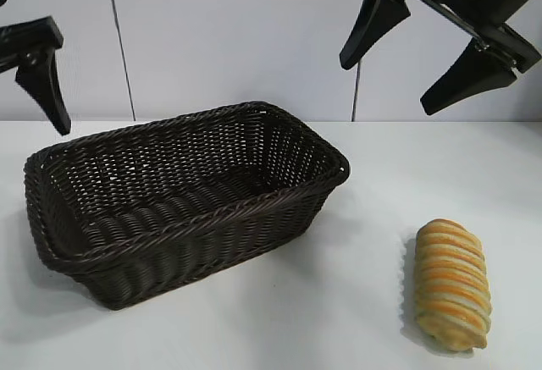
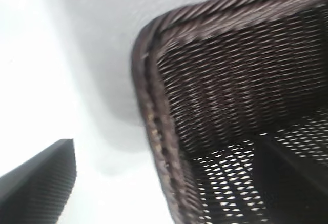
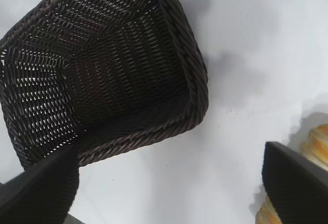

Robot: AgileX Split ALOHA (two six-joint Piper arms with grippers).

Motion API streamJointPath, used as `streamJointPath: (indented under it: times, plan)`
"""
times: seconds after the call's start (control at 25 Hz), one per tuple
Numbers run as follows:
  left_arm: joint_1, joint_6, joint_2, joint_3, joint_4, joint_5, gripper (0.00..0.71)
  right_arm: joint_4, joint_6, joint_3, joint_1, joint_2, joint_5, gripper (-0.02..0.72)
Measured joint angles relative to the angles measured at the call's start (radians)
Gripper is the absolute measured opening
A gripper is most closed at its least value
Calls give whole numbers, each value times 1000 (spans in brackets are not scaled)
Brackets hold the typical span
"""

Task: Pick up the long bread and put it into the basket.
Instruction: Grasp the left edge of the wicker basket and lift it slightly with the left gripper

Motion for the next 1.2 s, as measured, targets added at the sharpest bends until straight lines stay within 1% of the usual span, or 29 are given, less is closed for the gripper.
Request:
streamJointPath:
  times: [0.24,0.52,0.76,0.88,0.92,0.96,1.04,1.12,1.2]
  plan:
    - [0,23,86,0,-25,-59,667,0,0,0,0,0,0,696]
    - [0,30,122,7,-36,-112,667,4,0,0,0,0,0,696]
    - [0,31,150,23,-42,-118,667,39,0,0,0,0,0,696]
    - [0,44,168,29,-71,-117,659,41,0,0,0,0,0,696]
    - [0,52,169,30,-83,-117,640,41,0,0,0,0,0,696]
    - [0,56,169,30,-95,-117,601,41,0,0,0,0,0,696]
    - [0,60,169,30,-113,-118,473,42,0,0,0,0,0,696]
    - [0,61,169,30,-122,-118,284,42,0,0,0,0,0,696]
    - [0,61,169,30,-138,-122,132,42,0,0,0,0,0,696]
